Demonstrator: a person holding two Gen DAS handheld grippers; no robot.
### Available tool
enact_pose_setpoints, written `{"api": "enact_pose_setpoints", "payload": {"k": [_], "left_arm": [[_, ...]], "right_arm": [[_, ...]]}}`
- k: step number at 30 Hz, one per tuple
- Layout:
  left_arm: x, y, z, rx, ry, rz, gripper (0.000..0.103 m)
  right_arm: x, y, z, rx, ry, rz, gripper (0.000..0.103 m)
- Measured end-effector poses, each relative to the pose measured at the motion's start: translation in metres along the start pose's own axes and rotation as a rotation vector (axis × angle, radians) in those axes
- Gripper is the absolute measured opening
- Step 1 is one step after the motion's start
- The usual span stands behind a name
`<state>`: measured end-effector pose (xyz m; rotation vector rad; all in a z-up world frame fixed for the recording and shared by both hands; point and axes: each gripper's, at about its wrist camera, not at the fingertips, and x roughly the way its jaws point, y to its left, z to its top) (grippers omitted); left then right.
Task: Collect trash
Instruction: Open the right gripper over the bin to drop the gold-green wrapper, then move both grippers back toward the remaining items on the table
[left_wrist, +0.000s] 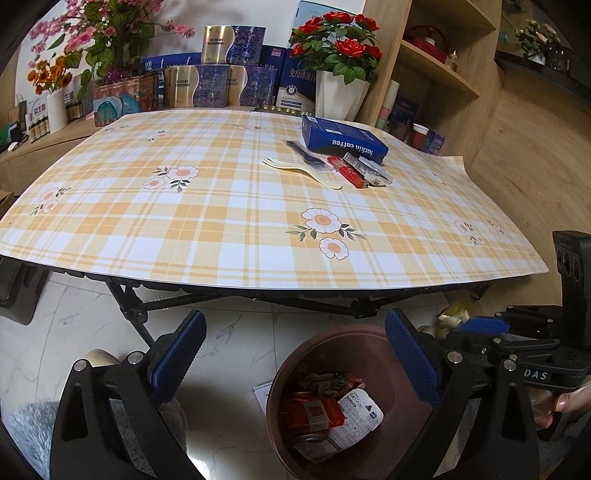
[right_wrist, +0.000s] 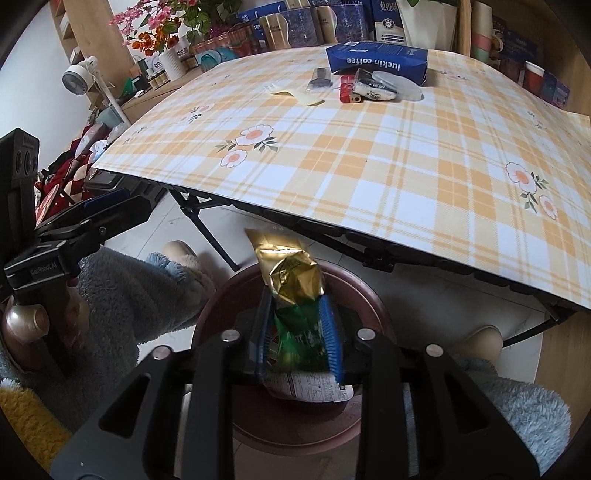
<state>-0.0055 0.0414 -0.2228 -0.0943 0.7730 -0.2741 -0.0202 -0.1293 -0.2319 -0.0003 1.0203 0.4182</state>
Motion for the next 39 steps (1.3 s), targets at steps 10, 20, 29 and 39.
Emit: {"api": "enact_pose_setpoints", "payload": {"k": [10, 20, 29, 39], "left_arm": [[0.002, 0.001, 0.0, -0.007, 0.005, 0.004, 0.095], [0.005, 0.008, 0.004, -0.034, 0.031, 0.006, 0.095], [0.01, 0.005, 0.037, -0.043, 0.044, -0.028, 0.095], [0.014, -0.002, 0.079, -0.005, -0.007, -0.036, 0.095]], "right_arm": [[-0.002, -0.007, 0.001, 0.041, -0.014, -0.037, 0.091], [-0.004, -0.016, 0.006, 0.075, -0.009, -0.049, 0.095], [-0.025, -0.047, 0.032, 0.137, -0.06, -0.065, 0.095], [-0.043, -0.082, 0.064, 0.125, -0.122, -0.172, 0.097]]}}
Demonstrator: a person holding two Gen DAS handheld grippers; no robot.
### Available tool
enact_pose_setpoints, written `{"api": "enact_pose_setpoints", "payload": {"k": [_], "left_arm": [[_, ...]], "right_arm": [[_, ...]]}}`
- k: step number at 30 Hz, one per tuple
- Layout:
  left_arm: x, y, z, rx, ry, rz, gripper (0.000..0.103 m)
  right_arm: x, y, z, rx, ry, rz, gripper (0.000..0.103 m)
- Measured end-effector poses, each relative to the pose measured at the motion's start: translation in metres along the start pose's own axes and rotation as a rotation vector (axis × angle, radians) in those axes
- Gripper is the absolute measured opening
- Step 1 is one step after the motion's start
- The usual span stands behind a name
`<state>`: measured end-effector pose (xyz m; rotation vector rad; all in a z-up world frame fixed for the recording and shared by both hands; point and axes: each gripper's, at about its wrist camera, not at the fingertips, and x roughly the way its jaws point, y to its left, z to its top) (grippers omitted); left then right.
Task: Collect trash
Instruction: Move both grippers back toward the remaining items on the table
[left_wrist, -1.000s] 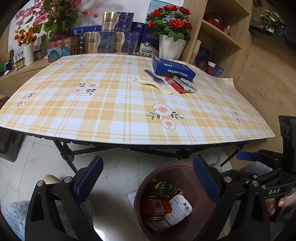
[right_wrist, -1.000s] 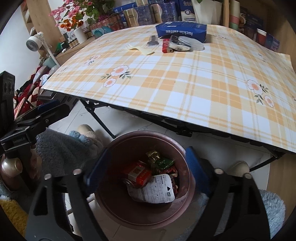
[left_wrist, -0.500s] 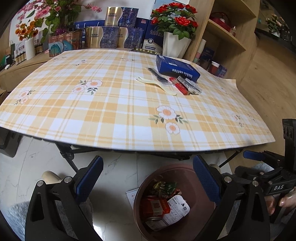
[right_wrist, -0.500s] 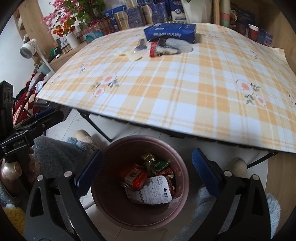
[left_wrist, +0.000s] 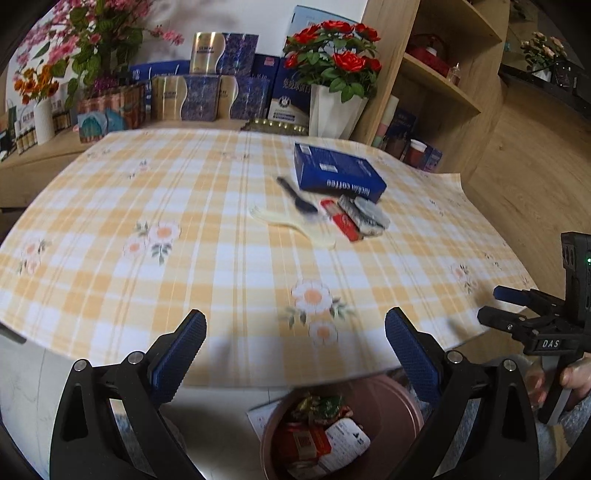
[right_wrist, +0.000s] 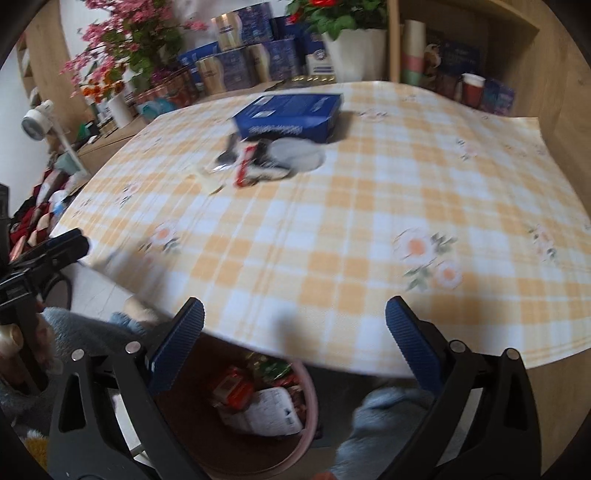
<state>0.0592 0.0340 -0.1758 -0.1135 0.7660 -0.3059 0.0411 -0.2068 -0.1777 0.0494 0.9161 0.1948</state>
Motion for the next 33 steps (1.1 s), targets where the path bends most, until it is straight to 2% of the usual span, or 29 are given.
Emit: {"api": "enact_pose_setpoints", "payload": {"k": [4, 8, 11, 12, 14, 16, 19, 22, 33], "left_arm": [[0.007, 0.0, 0.014, 0.0, -0.007, 0.002, 0.095], [0.016, -0.002, 0.026, 0.009, -0.005, 0.001, 0.095], [0.023, -0.002, 0.034, -0.002, -0.009, -0.011, 0.095], [0.026, -0.002, 0.038, -0.004, -0.012, -0.013, 0.095], [0.031, -0.002, 0.044, -0.004, -0.009, -0.014, 0.095], [0.039, -0.002, 0.05, -0.001, 0.003, -0.013, 0.095], [0.048, -0.003, 0.058, 0.002, 0.019, -0.006, 0.095], [0.056, -0.001, 0.065, 0.0, 0.03, 0.006, 0.095], [0.084, 0.011, 0.077, -0.071, 0.082, 0.013, 0.095]], "right_arm": [[0.003, -0.018, 0.012, 0.049, -0.009, -0.014, 0.097], [0.008, -0.037, 0.024, 0.108, -0.018, 0.04, 0.097], [0.009, -0.047, 0.031, 0.14, -0.075, 0.069, 0.097], [0.008, -0.049, 0.035, 0.139, -0.113, 0.067, 0.097], [0.01, -0.052, 0.042, 0.123, -0.131, 0.057, 0.097], [0.019, -0.056, 0.05, 0.114, -0.098, 0.069, 0.097], [0.033, -0.058, 0.066, 0.068, -0.069, 0.016, 0.097], [0.05, -0.06, 0.079, 0.052, -0.006, -0.003, 0.097], [0.098, -0.032, 0.133, -0.065, 0.018, 0.092, 0.097]]}}
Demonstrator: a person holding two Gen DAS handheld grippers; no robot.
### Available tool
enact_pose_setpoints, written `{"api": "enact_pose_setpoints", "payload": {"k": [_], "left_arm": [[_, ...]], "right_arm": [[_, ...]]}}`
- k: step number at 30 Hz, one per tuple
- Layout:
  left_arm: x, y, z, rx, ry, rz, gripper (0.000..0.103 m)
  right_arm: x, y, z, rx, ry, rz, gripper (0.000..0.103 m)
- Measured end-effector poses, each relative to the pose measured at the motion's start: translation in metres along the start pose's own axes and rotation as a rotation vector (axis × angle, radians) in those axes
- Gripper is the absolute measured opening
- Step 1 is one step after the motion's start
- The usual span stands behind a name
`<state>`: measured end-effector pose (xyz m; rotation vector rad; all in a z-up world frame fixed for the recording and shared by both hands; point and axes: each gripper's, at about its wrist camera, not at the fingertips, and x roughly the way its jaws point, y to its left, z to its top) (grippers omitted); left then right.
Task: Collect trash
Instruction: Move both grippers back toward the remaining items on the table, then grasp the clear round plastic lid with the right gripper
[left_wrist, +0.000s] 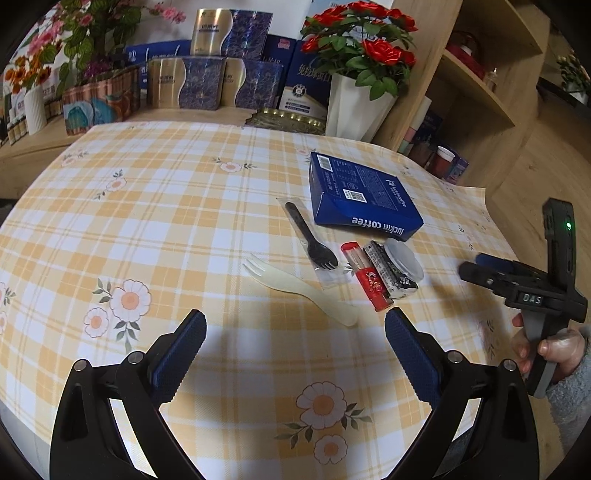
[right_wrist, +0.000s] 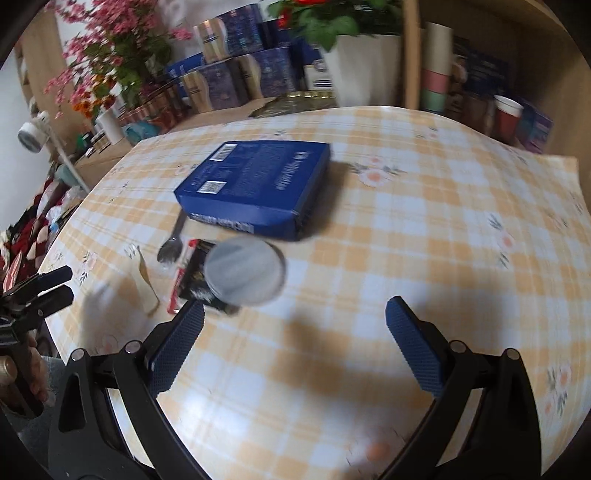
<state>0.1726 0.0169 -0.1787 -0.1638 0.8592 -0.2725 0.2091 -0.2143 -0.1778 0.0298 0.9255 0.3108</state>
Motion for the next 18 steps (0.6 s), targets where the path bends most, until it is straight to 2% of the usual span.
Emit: {"api": "enact_pose_setpoints", "payload": {"k": [3, 11, 18], "left_arm": [[0.006, 0.0, 0.0, -0.014, 0.014, -0.011, 0.095], [0.019, -0.001, 0.001, -0.036, 0.051, -0.021, 0.089], [0.025, -0.005, 0.004, -0.031, 0.061, -0.023, 0.086]], "right_arm": [[0.016, 0.008, 0.008, -0.007, 0.023, 0.045, 0.097], [0.05, 0.017, 0.018, -0.011, 0.08, 0.076, 0.096], [0.062, 0.017, 0.016, -0.004, 0.093, 0.091, 0.087]]}}
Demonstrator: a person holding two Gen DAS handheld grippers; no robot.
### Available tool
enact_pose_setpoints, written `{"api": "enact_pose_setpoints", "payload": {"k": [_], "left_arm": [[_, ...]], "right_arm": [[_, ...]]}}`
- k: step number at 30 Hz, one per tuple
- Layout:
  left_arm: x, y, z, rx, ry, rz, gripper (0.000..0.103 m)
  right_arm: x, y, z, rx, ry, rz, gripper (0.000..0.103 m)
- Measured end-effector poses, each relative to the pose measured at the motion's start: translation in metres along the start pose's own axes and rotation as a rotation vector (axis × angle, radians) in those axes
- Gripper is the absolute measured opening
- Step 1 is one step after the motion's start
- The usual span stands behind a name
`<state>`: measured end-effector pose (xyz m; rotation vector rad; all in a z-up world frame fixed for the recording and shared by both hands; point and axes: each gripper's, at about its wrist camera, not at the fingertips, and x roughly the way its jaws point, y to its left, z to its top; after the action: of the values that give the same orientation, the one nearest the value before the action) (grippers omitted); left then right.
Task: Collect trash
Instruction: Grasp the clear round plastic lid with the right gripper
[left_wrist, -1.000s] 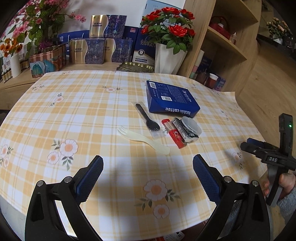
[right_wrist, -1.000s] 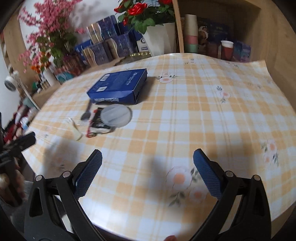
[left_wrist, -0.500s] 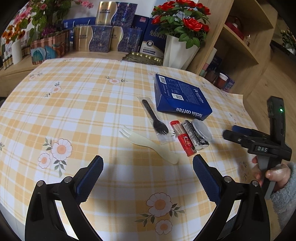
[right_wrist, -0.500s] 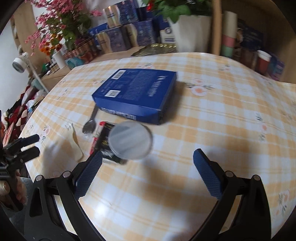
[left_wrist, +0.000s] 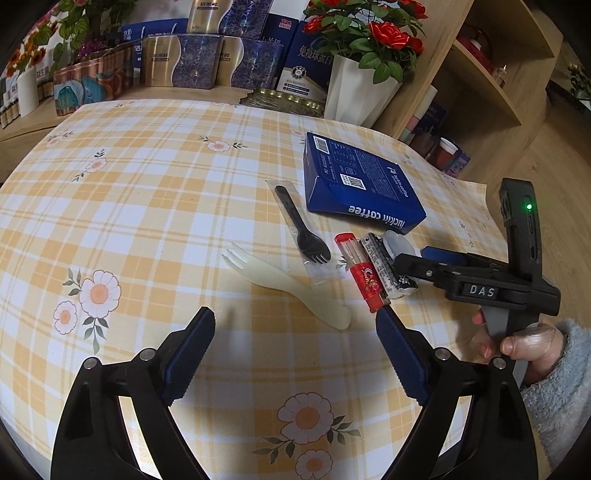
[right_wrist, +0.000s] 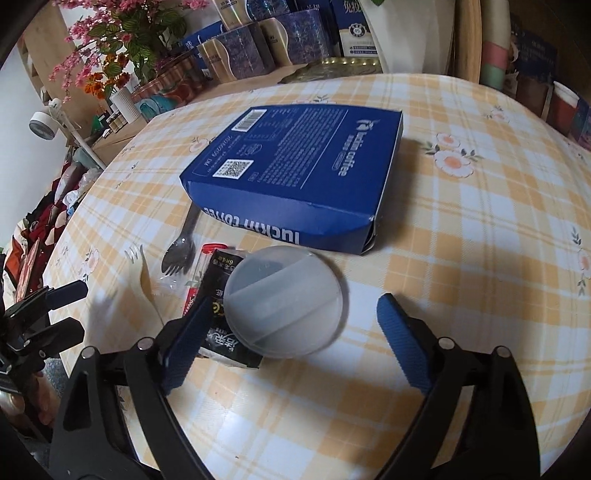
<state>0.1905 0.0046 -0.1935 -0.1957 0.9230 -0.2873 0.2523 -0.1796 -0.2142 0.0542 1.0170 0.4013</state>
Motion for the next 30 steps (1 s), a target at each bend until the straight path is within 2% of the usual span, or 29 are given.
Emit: {"api": "enact_pose_setpoints", "payload": {"k": [2, 3, 4, 5, 9, 14, 18, 22, 24, 30], "left_arm": [[0.001, -0.001, 0.001, 0.002, 0.001, 0.0, 0.086], [0.001, -0.001, 0.001, 0.003, 0.002, 0.001, 0.086], [0.002, -0.002, 0.001, 0.004, 0.003, 0.001, 0.085], [0.002, -0.002, 0.002, 0.004, 0.005, 0.002, 0.084], [0.006, -0.002, 0.0, -0.008, 0.018, 0.004, 0.077], [0.015, 0.003, -0.003, -0.063, 0.044, 0.006, 0.067], [0.023, -0.002, -0.001, -0.071, 0.049, 0.004, 0.065], [0.036, -0.005, 0.002, -0.095, 0.069, 0.025, 0.054], [0.04, -0.008, 0.006, -0.093, 0.071, 0.039, 0.036], [0.048, -0.011, 0.012, -0.105, 0.077, 0.08, 0.03]], "right_arm": [[0.0, 0.001, 0.0, -0.01, -0.004, 0.002, 0.083], [0.0, 0.002, 0.0, -0.014, -0.006, 0.007, 0.078], [0.0, 0.003, -0.001, -0.019, -0.008, 0.011, 0.068], [-0.001, 0.003, -0.001, -0.024, -0.01, 0.014, 0.067], [-0.006, 0.002, -0.007, -0.018, -0.045, 0.027, 0.067], [-0.027, -0.006, -0.016, 0.035, -0.171, -0.01, 0.067], [-0.037, -0.013, -0.021, 0.076, -0.231, -0.014, 0.067], [-0.04, -0.016, -0.022, 0.09, -0.252, -0.013, 0.067], [-0.041, -0.015, -0.022, 0.092, -0.256, -0.008, 0.067], [-0.041, -0.019, -0.023, 0.101, -0.26, 0.018, 0.067]]}}
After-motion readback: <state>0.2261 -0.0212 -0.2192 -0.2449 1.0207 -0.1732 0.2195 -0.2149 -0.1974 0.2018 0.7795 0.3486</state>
